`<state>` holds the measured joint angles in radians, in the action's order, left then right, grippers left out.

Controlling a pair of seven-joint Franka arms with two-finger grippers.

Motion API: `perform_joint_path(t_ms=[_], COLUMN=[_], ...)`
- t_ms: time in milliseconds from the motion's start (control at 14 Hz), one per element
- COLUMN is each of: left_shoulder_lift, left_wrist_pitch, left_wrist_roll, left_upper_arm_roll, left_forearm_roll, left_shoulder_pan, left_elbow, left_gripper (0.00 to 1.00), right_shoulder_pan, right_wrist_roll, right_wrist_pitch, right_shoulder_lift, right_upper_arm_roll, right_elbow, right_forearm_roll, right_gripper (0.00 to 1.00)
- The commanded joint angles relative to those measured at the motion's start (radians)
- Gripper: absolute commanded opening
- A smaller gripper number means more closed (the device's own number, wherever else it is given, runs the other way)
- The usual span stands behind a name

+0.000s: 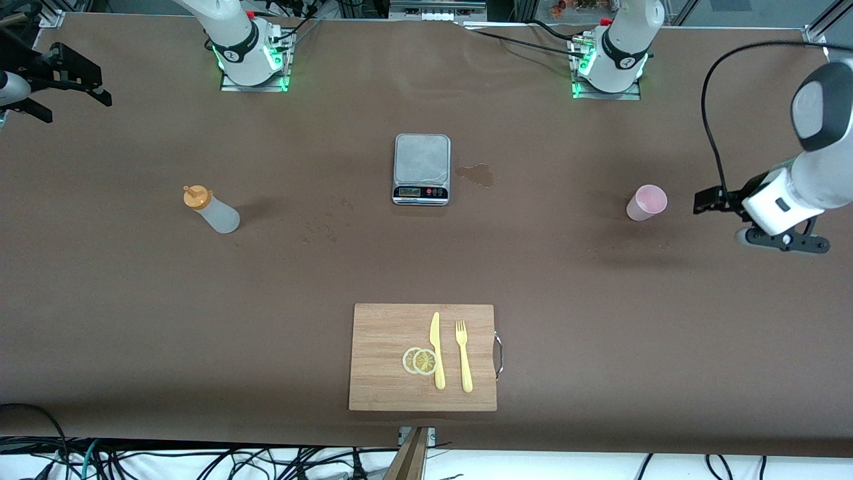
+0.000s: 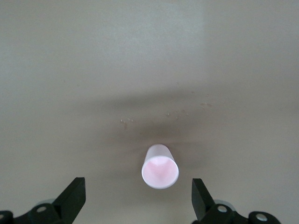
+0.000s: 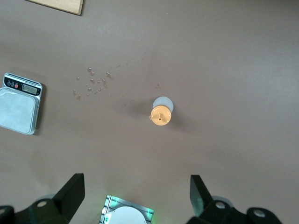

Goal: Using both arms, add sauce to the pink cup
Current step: 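Grasp the pink cup with the left gripper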

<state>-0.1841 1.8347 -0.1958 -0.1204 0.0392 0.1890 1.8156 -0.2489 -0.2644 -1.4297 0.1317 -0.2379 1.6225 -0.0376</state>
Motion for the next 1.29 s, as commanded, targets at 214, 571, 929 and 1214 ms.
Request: perform_joint_path(t_ms=[214,571,929,1214], left_shoulder_lift=[0.018,0.041,0.035,0.02], left_wrist_pitch=[0.258,0.429,0.535,0.534], left_wrist_roll=[-0.226,-0.419,-0.442,-0.442], left_upper_arm_roll=[-0.01,-0.012,-0.013,-0.015], left_forearm_roll=[-0.065,-0.122,-0.127,-0.136], left_shoulder_pan=[0.104,0.139,0.139,0.139], left_elbow=[0.275,0.477,0.554,0.568], left_gripper=[1.0,1.0,0.65,0.39], right_shoulder_pan=[-0.003,-0.003,-0.013,-0.027], right_wrist_roll=[-0.013,-0.012,-0.018,-0.019], right_wrist_pitch=[0.021,0.009,0.003,-0.038], right_shoulder_lift=[0.014,0.005,-0.006,-0.027], right_upper_arm_roll=[0.011,0.015,0.04,0.045], right_elbow=[-0.001,0.0,-0.001,0.0], right_forearm_roll=[0.004,0.011,0.016,0.016], right_gripper=[1.0,1.0,1.0,1.0])
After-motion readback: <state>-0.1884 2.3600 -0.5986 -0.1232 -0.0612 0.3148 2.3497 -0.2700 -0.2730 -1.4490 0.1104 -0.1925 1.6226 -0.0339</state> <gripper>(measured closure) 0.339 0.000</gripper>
